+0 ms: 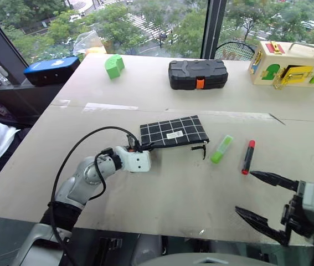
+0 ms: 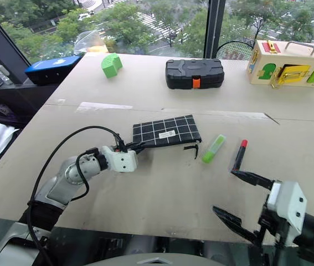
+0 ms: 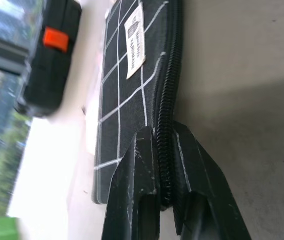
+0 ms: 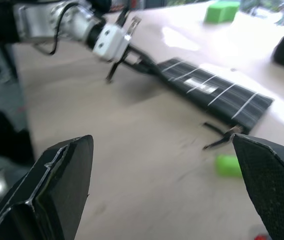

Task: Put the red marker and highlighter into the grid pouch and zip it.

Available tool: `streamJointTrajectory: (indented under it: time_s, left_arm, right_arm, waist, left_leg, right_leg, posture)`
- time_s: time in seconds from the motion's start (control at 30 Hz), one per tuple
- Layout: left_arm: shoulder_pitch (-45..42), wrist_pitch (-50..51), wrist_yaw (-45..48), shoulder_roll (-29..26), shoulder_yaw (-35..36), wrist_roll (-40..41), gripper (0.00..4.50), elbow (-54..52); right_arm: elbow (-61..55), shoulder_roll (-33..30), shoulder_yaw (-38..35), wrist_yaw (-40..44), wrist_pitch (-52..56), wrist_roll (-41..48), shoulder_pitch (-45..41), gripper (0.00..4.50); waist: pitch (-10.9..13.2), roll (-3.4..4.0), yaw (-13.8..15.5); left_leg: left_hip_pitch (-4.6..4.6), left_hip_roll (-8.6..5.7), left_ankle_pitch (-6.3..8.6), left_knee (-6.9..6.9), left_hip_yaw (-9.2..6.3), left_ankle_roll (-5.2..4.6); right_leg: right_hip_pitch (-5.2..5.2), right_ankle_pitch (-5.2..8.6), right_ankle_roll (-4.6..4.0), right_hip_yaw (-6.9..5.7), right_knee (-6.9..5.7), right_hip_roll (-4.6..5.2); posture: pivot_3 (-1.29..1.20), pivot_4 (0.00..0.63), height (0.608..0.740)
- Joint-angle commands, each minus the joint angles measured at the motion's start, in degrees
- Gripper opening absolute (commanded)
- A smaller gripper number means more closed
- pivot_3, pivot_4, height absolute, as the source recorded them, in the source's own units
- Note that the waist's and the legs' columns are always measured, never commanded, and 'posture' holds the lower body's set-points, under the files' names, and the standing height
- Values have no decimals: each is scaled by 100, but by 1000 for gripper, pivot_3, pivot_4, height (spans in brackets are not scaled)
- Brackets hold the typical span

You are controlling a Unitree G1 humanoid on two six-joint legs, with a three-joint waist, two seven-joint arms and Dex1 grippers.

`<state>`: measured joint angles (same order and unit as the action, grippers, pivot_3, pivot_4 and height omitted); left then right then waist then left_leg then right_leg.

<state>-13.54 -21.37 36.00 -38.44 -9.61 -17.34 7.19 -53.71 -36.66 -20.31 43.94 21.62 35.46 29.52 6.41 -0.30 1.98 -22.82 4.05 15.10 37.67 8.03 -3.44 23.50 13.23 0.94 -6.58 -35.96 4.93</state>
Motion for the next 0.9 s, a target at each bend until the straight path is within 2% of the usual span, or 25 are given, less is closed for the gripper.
streamJointTrajectory:
  time_s: [0.03,0.17,0.3,0.43,0.53,0.63,0.9]
  left_arm:
    - [19,808,407,-4,283,747,74,-794]
    - [157,1495,582,-29,409,1053,74,-1405]
    - [355,1964,609,-15,467,1177,74,-1814]
    - [467,2183,582,13,490,1192,74,-2040]
    - [503,2235,565,32,473,1173,74,-2114]
    - [487,2242,546,64,464,1164,0,-2101]
    - [544,2135,543,103,449,1173,0,-2060]
  right_arm:
    - [71,329,762,-1446,975,-152,-1056,4500]
    - [435,1128,1508,-3337,2985,-313,-2536,4500]
    - [1299,2389,1468,-4170,4026,214,-3635,4500]
    - [2017,3136,1114,-4708,4607,231,-4453,4500]
    - [2431,3170,1154,-4684,4723,142,-4815,4500]
    - [2673,3064,1322,-4558,4682,32,-4959,3130]
    - [3053,2826,1706,-4285,4360,-349,-5132,3130]
  waist:
    - [15,-34,-44]
    - [27,-52,-125]
    - [27,-54,-137]
    - [32,-49,-152]
    - [32,-48,-137]
    - [33,-48,-160]
    - [33,-47,-279]
  left_leg:
    - [-1,2,0,1,0,0]
    - [-12,6,-1,9,-6,3]
    - [-17,1,-14,7,-5,28]
    - [-16,5,-15,11,-5,31]
    - [-17,1,-15,11,-4,30]
    - [-16,0,-15,12,1,31]
    - [-14,4,-16,10,-1,32]
  right_leg:
    - [0,-1,-2,-1,-1,-1]
    - [4,-13,-23,-3,-5,-4]
    - [3,-16,-19,-2,-15,-32]
    - [7,-27,0,1,-30,-40]
    - [7,-27,1,1,-29,-36]
    - [7,-27,1,7,-28,-35]
    - [8,-27,2,4,-37,-37]
  posture:
    - [0,150,740]
    - [0,150,740]
    - [0,150,740]
    - [0,150,740]
    - [0,150,740]
    - [0,150,740]
    - [0,150,740]
